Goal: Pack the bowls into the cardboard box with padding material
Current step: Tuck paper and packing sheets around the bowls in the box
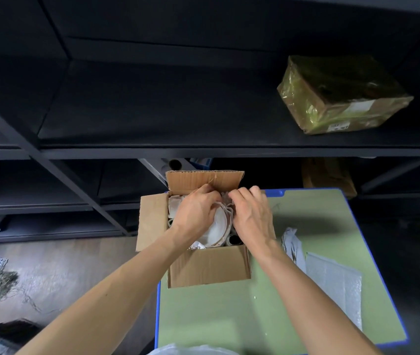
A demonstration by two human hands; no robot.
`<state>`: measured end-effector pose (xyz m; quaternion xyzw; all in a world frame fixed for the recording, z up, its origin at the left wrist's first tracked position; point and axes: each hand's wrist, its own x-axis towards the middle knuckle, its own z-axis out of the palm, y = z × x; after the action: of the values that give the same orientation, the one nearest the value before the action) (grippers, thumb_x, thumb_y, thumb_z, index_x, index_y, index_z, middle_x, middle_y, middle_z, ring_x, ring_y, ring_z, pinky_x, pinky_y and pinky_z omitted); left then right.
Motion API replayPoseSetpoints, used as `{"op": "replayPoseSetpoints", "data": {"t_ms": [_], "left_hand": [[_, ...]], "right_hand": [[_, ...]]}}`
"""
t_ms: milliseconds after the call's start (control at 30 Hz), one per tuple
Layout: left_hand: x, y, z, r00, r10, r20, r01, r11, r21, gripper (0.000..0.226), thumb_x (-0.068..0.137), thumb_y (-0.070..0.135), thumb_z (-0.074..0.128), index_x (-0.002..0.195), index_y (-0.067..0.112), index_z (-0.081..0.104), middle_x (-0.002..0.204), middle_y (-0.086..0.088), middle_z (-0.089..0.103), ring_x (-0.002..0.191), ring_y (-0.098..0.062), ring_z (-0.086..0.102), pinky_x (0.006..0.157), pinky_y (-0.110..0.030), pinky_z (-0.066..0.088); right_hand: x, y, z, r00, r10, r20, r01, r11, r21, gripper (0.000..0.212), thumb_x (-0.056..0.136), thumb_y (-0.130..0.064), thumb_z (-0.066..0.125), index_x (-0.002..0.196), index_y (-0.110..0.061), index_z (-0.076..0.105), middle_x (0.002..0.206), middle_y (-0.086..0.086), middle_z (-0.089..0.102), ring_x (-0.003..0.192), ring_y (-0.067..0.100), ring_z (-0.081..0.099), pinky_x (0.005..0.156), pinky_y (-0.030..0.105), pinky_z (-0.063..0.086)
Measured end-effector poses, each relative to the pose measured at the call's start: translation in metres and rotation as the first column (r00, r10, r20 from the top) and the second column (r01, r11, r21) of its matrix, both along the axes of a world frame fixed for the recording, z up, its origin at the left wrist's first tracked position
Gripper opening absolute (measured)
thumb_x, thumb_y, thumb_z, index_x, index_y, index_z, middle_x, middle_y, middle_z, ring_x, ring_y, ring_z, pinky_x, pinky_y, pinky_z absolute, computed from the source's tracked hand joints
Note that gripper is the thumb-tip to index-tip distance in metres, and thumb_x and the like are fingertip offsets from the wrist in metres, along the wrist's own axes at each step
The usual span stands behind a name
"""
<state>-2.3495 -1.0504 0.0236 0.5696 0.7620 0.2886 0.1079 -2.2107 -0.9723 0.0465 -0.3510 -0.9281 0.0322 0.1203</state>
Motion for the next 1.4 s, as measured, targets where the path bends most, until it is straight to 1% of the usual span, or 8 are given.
{"op": "replayPoseSetpoints", "data": {"t_ms": [167, 300, 500, 700, 833, 1033, 1133, 1400], "left_hand": [[0.002, -0.001, 0.0, 1.0, 0.012, -0.012, -0.012, 1.0, -0.002, 0.014, 0.09, 0.014, 0.059, 0.097, 0.015, 0.071, 0.101, -0.002, 0.063, 0.084, -0.028, 0.062, 0.067, -0.038, 0.051], [0.004, -0.002, -0.001, 0.999, 0.02, -0.028, -0.021, 1.0, -0.004, 0.015, 0.092, 0.017, 0.057, 0.098, 0.017, 0.071, 0.101, 0.001, 0.063, 0.085, -0.025, 0.062, 0.066, -0.036, 0.051], [0.007, -0.001, 0.001, 0.997, 0.031, -0.064, -0.034, 0.998, -0.048, 0.017, 0.094, 0.019, 0.054, 0.104, 0.019, 0.068, 0.103, 0.001, 0.062, 0.089, -0.026, 0.062, 0.065, -0.036, 0.049], [0.015, -0.007, 0.01, 0.98, -0.035, -0.194, 0.01, 0.992, -0.127, 0.033, 0.095, 0.024, 0.052, 0.126, 0.031, 0.063, 0.113, 0.001, 0.056, 0.097, -0.024, 0.058, 0.066, -0.037, 0.052], [0.019, -0.006, 0.011, 0.968, -0.044, -0.247, -0.005, 0.981, -0.193, 0.034, 0.099, 0.03, 0.044, 0.131, 0.032, 0.058, 0.118, 0.002, 0.051, 0.097, -0.023, 0.056, 0.07, -0.037, 0.051], [0.023, -0.005, 0.014, 0.974, -0.031, -0.225, -0.024, 0.971, -0.236, 0.034, 0.1, 0.035, 0.042, 0.129, 0.031, 0.06, 0.122, 0.001, 0.05, 0.1, -0.025, 0.057, 0.077, -0.04, 0.055], [0.025, -0.008, 0.02, 0.971, -0.015, -0.237, -0.039, 0.974, -0.222, 0.034, 0.098, 0.033, 0.044, 0.129, 0.031, 0.058, 0.118, -0.002, 0.05, 0.1, -0.025, 0.054, 0.072, -0.039, 0.055], [0.038, -0.011, 0.023, 0.955, -0.052, -0.291, -0.012, 0.977, -0.214, 0.037, 0.095, 0.025, 0.049, 0.132, 0.029, 0.057, 0.12, -0.001, 0.048, 0.097, -0.022, 0.048, 0.061, -0.027, 0.037]], "right_hand": [[0.011, -0.003, -0.003, 0.998, 0.057, 0.019, -0.057, 0.997, 0.048, 0.024, 0.08, -0.001, 0.064, 0.1, -0.012, 0.071, 0.095, 0.0, 0.07, 0.091, 0.026, 0.052, 0.077, 0.04, 0.047], [0.021, -0.008, -0.001, 0.988, 0.108, 0.108, -0.111, 0.993, 0.028, 0.046, 0.087, -0.007, 0.048, 0.13, -0.012, 0.064, 0.128, -0.002, 0.065, 0.107, 0.027, 0.051, 0.091, 0.038, 0.045], [0.013, -0.01, 0.008, 0.973, 0.085, 0.217, -0.089, 0.996, 0.012, 0.055, 0.082, -0.012, 0.026, 0.116, -0.017, 0.069, 0.11, -0.007, 0.067, 0.098, 0.027, 0.047, 0.085, 0.038, 0.042], [0.03, -0.016, 0.012, 0.985, 0.108, 0.138, -0.108, 0.994, -0.006, 0.05, 0.077, -0.001, 0.052, 0.125, -0.008, 0.067, 0.127, 0.0, 0.064, 0.108, 0.026, 0.051, 0.097, 0.036, 0.045], [0.048, -0.025, 0.013, 0.981, 0.141, 0.132, -0.139, 0.99, -0.024, 0.046, 0.083, -0.002, 0.046, 0.123, -0.01, 0.068, 0.132, -0.005, 0.061, 0.104, 0.024, 0.051, 0.095, 0.033, 0.044], [0.043, -0.03, 0.013, 0.975, 0.137, 0.176, -0.133, 0.991, -0.033, 0.034, 0.077, 0.003, 0.052, 0.102, -0.012, 0.071, 0.104, -0.007, 0.063, 0.089, 0.024, 0.043, 0.088, 0.036, 0.042], [0.043, -0.028, 0.014, 0.975, 0.149, 0.165, -0.144, 0.989, -0.044, 0.035, 0.077, 0.002, 0.052, 0.103, -0.012, 0.069, 0.105, -0.006, 0.064, 0.091, 0.024, 0.044, 0.089, 0.037, 0.043], [0.051, -0.029, 0.03, 0.988, 0.152, -0.02, -0.153, 0.986, -0.065, 0.036, 0.06, 0.01, 0.06, 0.09, -0.01, 0.056, 0.075, 0.003, 0.058, 0.083, 0.026, 0.045, 0.071, 0.035, 0.049]]}}
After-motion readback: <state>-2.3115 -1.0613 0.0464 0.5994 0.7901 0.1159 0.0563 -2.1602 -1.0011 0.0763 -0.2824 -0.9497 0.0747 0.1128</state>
